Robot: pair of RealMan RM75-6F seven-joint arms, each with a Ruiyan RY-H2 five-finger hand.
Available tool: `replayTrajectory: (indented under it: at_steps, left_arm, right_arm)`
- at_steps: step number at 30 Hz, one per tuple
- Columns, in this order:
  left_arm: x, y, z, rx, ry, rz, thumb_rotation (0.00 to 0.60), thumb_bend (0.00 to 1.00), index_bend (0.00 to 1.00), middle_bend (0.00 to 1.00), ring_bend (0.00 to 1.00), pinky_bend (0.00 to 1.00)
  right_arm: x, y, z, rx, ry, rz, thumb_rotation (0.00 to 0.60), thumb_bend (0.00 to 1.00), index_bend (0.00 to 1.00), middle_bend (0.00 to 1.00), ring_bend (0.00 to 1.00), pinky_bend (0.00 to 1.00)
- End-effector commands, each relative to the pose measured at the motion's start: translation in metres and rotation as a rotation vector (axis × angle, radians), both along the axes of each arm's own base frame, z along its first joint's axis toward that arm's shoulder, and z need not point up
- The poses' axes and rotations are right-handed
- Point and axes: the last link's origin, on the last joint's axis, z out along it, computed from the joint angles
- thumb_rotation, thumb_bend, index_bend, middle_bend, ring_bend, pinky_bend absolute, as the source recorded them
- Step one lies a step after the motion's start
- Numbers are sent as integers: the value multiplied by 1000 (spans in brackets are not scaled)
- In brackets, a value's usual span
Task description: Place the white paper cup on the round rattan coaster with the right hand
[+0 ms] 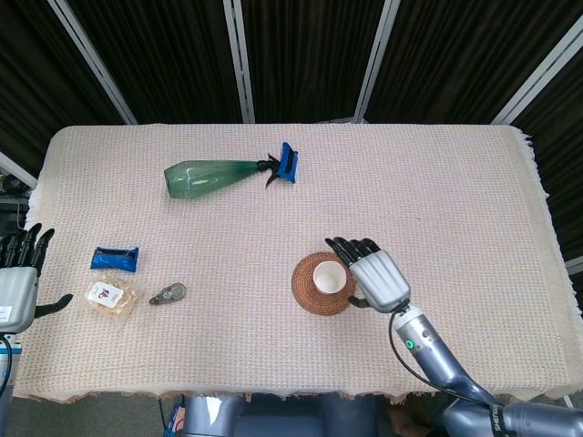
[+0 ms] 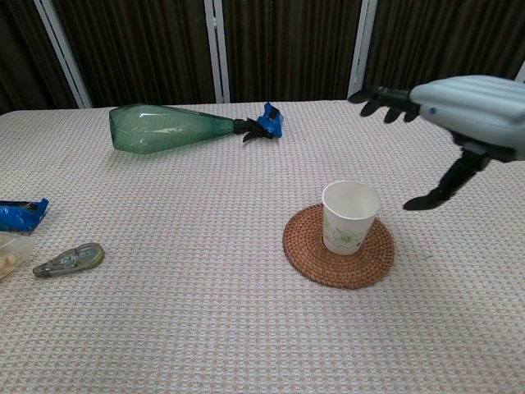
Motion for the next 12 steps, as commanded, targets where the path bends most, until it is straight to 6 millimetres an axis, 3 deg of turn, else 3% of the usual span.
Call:
replayTrajectory:
  at_steps: [1,5,12]
  left_arm:
    - [-1,-5,2,4,0,-9,600,0,0,0,0,0]
    - [-2,-14,1,8,8,-29,600,0,0,0,0,0]
    - [0,-21,0,7,0,-48,600,0,0,0,0,0]
  right_arm:
    - [-38,30,44,-111,-60,0,600,0,0,65,36,37]
    - [-81,51,69,-211,-42,-12,600,0,0,0,0,0]
    - [-111,66,80,-269,-24,-58,600,0,0,0,0,0]
